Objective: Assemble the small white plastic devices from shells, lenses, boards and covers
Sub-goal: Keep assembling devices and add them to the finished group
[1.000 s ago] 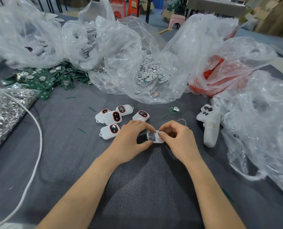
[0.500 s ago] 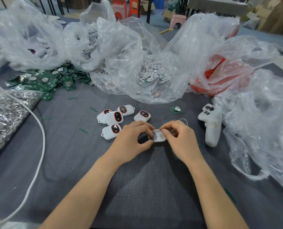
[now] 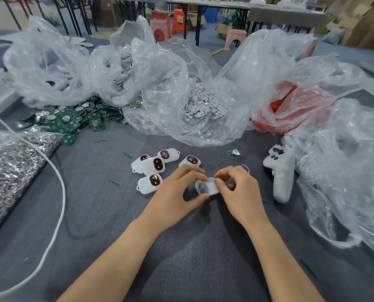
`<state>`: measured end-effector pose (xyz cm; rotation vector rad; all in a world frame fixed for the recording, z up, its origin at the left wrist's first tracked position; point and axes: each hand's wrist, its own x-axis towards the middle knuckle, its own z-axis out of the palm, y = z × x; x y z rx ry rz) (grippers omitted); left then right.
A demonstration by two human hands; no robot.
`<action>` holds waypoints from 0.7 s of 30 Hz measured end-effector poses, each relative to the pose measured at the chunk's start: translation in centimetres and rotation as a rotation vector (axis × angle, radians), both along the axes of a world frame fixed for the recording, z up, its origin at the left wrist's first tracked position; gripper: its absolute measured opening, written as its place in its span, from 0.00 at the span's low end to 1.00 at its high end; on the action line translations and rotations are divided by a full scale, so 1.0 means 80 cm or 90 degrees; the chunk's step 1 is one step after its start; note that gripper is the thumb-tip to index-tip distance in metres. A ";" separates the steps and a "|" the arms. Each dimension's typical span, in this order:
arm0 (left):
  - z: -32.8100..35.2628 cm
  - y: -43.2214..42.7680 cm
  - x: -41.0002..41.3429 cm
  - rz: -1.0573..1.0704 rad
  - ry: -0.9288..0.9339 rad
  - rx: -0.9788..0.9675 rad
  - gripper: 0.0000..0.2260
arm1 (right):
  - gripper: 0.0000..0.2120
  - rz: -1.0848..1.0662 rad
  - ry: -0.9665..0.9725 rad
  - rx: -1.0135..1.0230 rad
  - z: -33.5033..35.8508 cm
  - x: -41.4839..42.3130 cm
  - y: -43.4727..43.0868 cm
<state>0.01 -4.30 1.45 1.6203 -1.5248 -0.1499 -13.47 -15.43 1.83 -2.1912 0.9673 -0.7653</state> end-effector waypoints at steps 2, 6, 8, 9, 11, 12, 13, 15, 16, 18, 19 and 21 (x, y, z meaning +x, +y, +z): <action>0.006 0.005 0.022 0.069 -0.044 -0.115 0.10 | 0.07 0.012 0.007 -0.010 -0.002 0.000 0.001; 0.014 0.011 0.157 0.385 -0.193 -0.054 0.17 | 0.03 0.036 0.048 -0.067 -0.006 -0.001 0.002; 0.011 0.027 0.233 0.517 -0.198 0.182 0.25 | 0.03 0.053 0.051 -0.087 -0.005 0.001 0.005; 0.007 0.037 0.262 0.557 -0.194 0.295 0.28 | 0.03 0.062 0.052 -0.090 -0.004 0.002 0.008; -0.008 0.050 0.294 0.587 -0.216 0.438 0.26 | 0.05 0.072 0.055 -0.088 -0.001 0.002 0.011; -0.015 0.051 0.299 0.586 -0.241 0.454 0.24 | 0.05 0.074 0.057 -0.086 -0.001 0.003 0.012; -0.020 0.050 0.300 0.586 -0.267 0.426 0.21 | 0.05 0.075 0.060 -0.084 0.000 0.003 0.013; -0.025 0.043 0.293 0.583 -0.295 0.301 0.14 | 0.05 0.076 0.059 -0.076 0.002 0.004 0.014; -0.025 0.042 0.289 0.571 -0.295 0.252 0.13 | 0.05 0.077 0.055 -0.069 0.002 0.004 0.014; -0.025 0.045 0.285 0.564 -0.305 0.187 0.13 | 0.05 0.074 0.050 -0.065 0.002 0.004 0.013; -0.022 0.048 0.281 0.579 -0.317 0.160 0.13 | 0.05 0.072 0.045 -0.067 0.001 0.004 0.014; -0.013 0.052 0.271 0.595 -0.306 0.103 0.13 | 0.06 0.067 0.025 -0.066 0.000 0.003 0.013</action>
